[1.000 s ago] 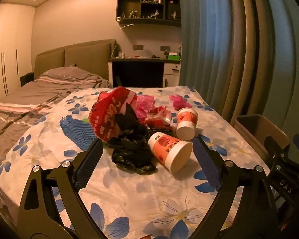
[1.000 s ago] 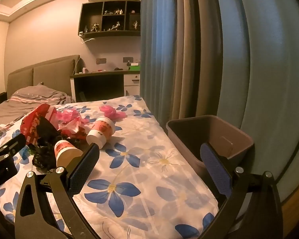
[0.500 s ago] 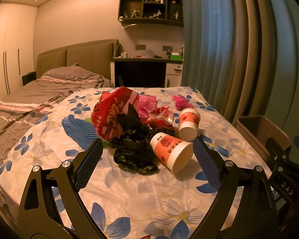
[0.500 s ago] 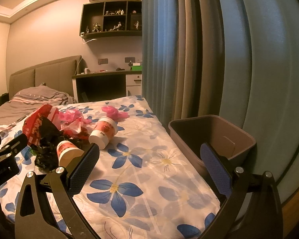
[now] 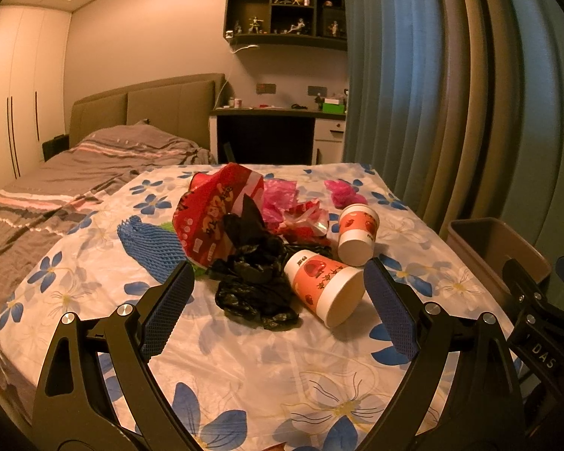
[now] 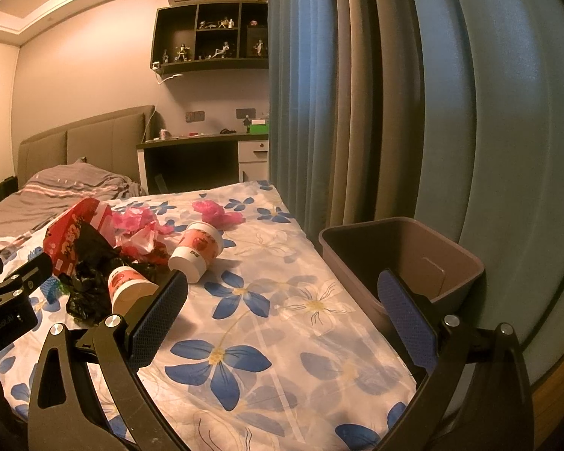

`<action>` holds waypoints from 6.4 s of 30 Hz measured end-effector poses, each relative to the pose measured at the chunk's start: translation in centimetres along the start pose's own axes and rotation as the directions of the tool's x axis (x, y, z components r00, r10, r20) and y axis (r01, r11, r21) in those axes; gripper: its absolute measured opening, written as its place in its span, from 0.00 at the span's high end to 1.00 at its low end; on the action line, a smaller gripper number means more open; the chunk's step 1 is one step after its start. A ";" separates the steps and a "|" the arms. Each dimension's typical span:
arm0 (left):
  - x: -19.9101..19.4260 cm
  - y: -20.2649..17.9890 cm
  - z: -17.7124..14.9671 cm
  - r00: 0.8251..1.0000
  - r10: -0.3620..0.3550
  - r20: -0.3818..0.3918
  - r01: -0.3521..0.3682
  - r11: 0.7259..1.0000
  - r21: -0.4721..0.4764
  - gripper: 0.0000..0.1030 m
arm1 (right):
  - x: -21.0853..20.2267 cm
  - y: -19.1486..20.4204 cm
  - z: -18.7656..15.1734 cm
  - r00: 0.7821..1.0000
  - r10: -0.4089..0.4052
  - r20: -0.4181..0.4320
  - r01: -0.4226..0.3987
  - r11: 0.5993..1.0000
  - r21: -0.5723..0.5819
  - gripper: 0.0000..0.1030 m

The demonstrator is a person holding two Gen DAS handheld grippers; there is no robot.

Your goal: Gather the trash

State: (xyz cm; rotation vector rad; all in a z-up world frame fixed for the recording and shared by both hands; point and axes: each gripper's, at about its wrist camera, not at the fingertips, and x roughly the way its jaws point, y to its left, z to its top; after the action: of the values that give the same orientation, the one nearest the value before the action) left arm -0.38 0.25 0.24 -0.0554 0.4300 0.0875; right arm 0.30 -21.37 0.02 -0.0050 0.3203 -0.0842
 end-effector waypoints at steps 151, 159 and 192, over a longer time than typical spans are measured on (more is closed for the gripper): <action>6.3 8.9 4.9 0.993 -0.116 0.033 0.120 0.979 -0.166 1.00 | 6.0 7.9 3.1 0.843 0.531 -0.084 -0.532 0.847 0.016 0.97; 2.2 5.0 6.1 0.976 -0.182 0.122 0.193 0.977 -0.090 1.00 | 4.7 4.6 3.9 0.883 0.469 -0.019 -0.468 0.883 0.034 0.97; 9.1 -24.5 5.2 0.857 -0.515 -0.010 0.511 0.846 0.153 1.00 | 7.5 -16.2 4.0 0.994 -0.051 0.096 0.037 0.989 0.145 0.97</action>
State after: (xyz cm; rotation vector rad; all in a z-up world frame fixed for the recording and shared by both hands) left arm 12.37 -23.06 2.02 -0.0184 0.3766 -0.4763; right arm 7.29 -38.21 1.74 0.1262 0.2144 -0.1499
